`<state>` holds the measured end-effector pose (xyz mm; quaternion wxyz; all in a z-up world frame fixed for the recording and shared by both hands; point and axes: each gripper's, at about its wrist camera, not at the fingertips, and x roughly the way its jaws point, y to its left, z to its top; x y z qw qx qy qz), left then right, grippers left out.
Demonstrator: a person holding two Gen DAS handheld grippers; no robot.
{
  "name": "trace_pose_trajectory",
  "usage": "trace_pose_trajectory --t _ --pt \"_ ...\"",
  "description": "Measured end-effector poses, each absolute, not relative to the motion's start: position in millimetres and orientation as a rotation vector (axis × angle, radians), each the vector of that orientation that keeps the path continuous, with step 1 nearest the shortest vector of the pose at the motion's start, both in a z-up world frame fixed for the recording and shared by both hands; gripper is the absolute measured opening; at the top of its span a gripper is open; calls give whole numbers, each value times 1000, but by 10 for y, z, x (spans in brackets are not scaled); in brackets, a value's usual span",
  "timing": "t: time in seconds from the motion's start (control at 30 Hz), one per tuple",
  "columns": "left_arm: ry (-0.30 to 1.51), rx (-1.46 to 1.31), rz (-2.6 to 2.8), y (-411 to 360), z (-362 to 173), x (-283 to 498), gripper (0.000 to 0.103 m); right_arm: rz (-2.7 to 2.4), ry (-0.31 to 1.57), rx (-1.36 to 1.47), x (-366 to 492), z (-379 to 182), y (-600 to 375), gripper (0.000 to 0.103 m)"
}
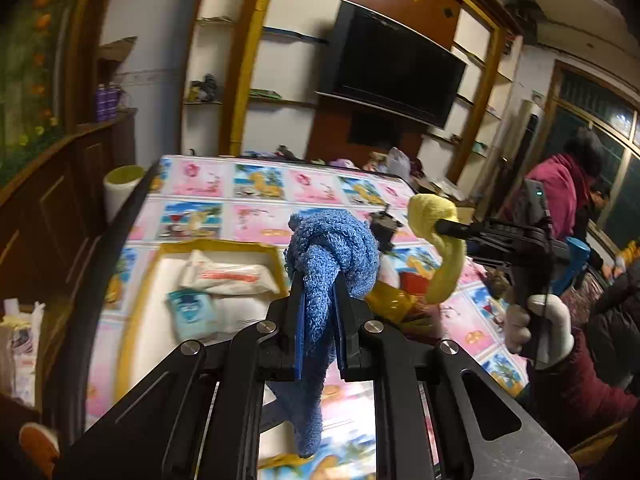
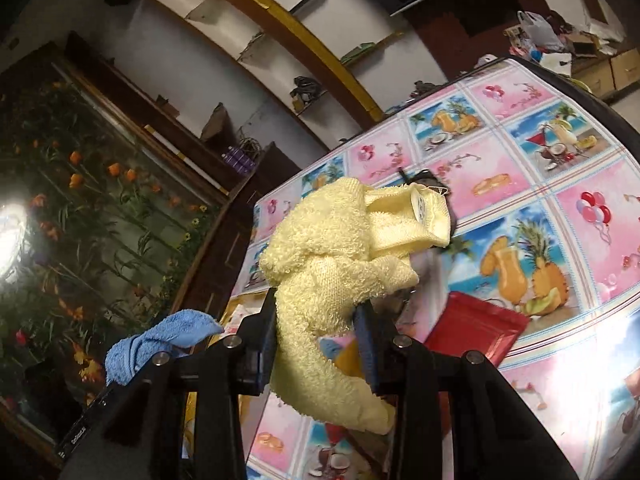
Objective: Organize soft objects
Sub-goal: 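Lift blue towel toward tray with left tool while right tool lifts yellow towel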
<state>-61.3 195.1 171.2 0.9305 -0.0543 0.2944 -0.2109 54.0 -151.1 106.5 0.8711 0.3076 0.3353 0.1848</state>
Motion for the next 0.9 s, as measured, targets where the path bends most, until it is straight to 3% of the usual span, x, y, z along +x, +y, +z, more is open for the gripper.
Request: trace_pose_trajectory --t 0.23,0.63,0.8,0.9 --pt "635 -115 -282 2386 1447 -657 11 499 737 540 593 1261 -693 35" --pt "747 -126 -99 2739 853 -361 12 697 889 530 780 1130 434 35" --pt "715 -200 -119 2887 843 -425 38 723 975 482 733 900 771 35" --pt "699 -241 -127 2944 860 -466 38 694 1033 427 725 684 932 36"
